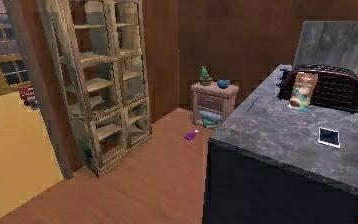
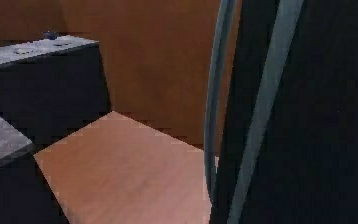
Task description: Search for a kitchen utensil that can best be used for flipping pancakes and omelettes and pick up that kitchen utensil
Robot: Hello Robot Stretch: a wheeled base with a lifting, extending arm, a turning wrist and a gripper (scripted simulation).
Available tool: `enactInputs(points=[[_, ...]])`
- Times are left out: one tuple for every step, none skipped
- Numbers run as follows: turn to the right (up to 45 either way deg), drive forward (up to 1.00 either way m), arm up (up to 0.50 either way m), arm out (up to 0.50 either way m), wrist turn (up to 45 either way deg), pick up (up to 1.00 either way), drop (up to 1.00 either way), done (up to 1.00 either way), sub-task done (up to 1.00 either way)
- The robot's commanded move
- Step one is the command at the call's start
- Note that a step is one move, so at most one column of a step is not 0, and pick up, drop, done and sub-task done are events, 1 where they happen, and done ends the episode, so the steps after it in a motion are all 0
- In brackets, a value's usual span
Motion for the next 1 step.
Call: enactInputs(points=[[15.0,0.0,0.0,0.0,0.0,0.0,0.0,0.0,0.0]])
